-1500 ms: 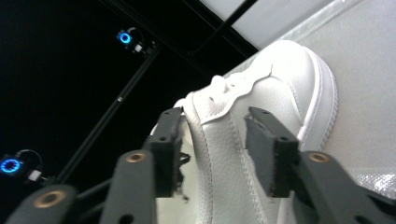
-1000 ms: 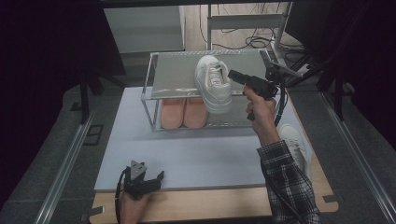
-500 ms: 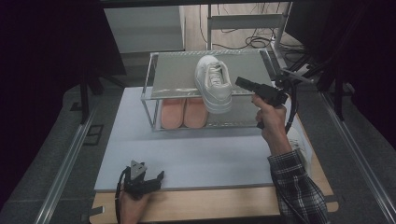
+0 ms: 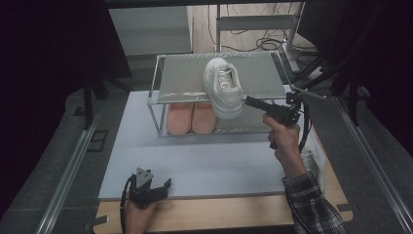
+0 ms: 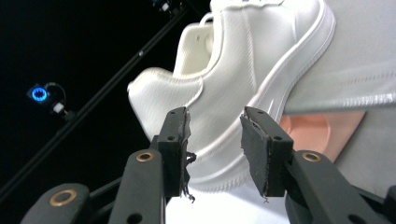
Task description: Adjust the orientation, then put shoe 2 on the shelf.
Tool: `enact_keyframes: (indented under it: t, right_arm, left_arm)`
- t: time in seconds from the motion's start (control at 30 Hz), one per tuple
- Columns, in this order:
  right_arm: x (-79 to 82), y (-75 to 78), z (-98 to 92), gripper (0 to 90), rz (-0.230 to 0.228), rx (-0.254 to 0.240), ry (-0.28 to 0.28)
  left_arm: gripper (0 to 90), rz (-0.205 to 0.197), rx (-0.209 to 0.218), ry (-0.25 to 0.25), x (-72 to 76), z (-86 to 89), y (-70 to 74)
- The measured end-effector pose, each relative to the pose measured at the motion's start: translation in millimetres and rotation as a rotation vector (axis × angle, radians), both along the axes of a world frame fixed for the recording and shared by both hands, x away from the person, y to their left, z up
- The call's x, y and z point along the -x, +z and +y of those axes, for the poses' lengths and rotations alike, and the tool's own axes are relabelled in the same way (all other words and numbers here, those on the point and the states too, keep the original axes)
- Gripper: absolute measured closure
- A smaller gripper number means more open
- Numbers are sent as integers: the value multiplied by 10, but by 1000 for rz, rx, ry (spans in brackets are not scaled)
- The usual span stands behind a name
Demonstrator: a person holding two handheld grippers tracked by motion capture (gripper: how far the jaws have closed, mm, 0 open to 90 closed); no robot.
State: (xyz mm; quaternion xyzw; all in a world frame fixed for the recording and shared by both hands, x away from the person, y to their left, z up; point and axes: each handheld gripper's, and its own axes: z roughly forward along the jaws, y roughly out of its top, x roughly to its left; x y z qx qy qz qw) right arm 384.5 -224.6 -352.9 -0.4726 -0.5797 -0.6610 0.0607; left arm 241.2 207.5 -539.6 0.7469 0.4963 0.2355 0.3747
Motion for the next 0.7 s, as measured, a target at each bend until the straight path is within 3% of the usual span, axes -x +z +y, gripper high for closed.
enact_keyframes:
  t: [0.47,0.7]
  right_arm:
    - [275,-114,55,721,-24,69,58]
    - [315,-156,132,779,-24,89,84]
  left_arm:
    - [138,-1,-2,2,4,-3,0]
    - [138,-1,-1,2,4,-3,-1]
